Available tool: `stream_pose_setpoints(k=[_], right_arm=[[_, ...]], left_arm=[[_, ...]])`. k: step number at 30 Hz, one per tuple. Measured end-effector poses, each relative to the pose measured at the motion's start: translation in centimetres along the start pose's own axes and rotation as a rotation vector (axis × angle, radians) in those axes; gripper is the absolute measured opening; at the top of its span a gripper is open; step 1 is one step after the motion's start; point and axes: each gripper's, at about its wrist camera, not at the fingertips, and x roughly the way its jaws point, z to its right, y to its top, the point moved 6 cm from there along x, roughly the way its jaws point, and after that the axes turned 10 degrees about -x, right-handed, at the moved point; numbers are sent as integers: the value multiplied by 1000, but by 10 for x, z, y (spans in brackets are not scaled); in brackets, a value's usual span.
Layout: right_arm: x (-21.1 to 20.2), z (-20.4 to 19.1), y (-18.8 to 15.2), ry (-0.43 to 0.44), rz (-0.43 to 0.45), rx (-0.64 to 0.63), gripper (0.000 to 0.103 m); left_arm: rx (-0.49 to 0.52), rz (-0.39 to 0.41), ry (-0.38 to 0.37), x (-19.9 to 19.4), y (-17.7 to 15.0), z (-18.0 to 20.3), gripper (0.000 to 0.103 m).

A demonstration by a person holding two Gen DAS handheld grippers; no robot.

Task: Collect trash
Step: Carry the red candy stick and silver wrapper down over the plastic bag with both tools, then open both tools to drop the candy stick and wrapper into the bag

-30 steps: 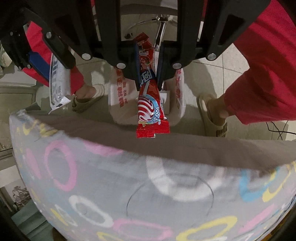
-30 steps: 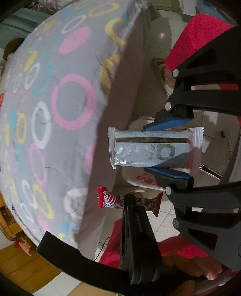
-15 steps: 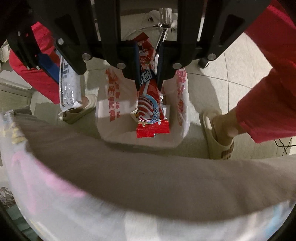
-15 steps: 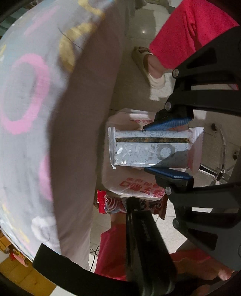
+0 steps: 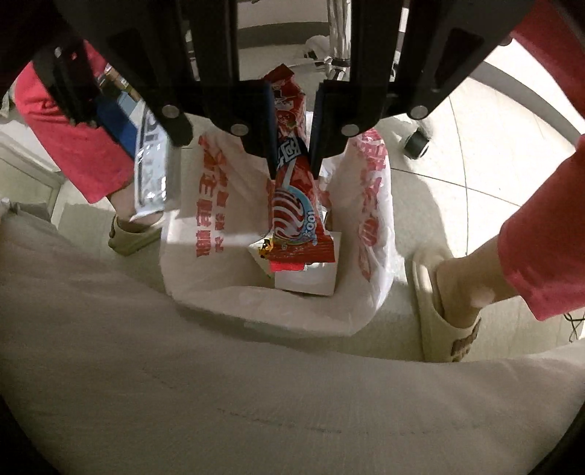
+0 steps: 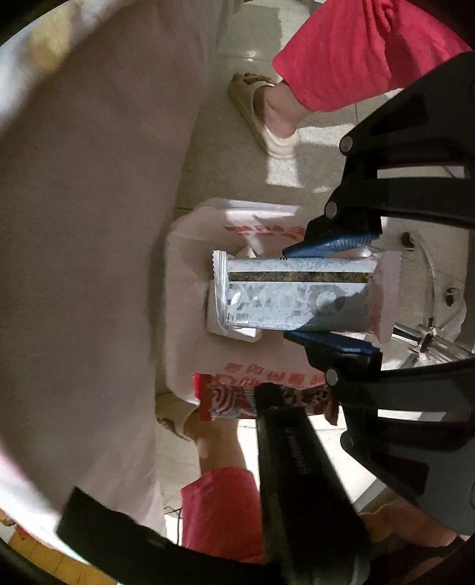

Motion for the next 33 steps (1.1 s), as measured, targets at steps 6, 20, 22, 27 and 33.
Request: stream_pose_setpoints(k=[6, 20, 22, 27, 33], right_arm=[[22, -2, -3, 15, -60, 3, 38], [50, -5, -6, 39, -140, 14, 38], [52, -6, -5, 40, -143, 13, 38], [55, -6, -5, 59, -147, 16, 38], [57, -7, -7, 57, -149, 16, 58]], left_arm=[[-51, -56, -1, 19, 6, -2, 16], [-101, -112, 15, 44, 15, -3, 16], [-106, -117, 13, 45, 16, -3, 16], [-124, -128, 12, 50, 18, -5, 18], [-148, -150, 21, 54, 18, -8, 51]])
